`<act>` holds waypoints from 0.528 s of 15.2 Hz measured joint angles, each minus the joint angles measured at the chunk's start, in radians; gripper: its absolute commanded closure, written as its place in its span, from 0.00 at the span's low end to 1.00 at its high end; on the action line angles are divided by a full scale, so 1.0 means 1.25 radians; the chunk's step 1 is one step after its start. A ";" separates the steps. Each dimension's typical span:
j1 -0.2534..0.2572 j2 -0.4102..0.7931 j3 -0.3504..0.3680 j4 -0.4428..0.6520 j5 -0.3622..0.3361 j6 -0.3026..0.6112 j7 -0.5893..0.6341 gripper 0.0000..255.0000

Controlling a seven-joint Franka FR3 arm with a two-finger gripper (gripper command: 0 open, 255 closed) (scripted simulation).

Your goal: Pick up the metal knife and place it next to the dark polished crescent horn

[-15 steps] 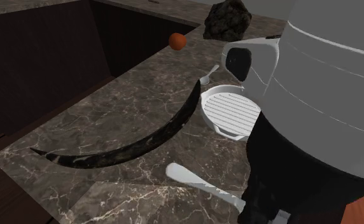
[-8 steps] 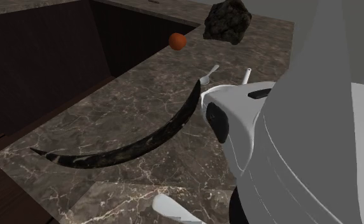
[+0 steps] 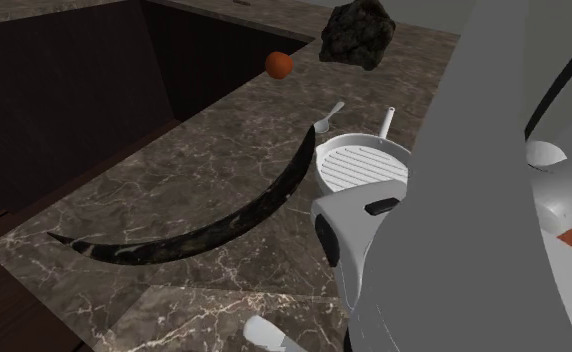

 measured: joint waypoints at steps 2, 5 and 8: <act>-0.007 0.005 0.016 -0.012 0.004 0.020 -0.003 1.00; -0.003 0.000 0.027 -0.044 0.015 0.048 -0.011 1.00; -0.006 0.000 0.047 -0.068 0.026 0.078 -0.016 1.00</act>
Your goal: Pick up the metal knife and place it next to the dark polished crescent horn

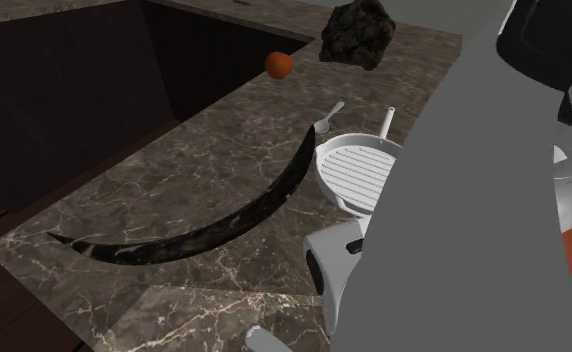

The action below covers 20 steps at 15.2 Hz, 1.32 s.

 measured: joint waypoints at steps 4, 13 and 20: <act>-0.004 0.002 0.014 -0.014 0.006 0.019 -0.003 1.00; -0.005 0.003 0.016 -0.014 0.006 0.021 -0.003 0.00; -0.002 0.005 -0.031 0.054 -0.022 -0.055 0.011 0.00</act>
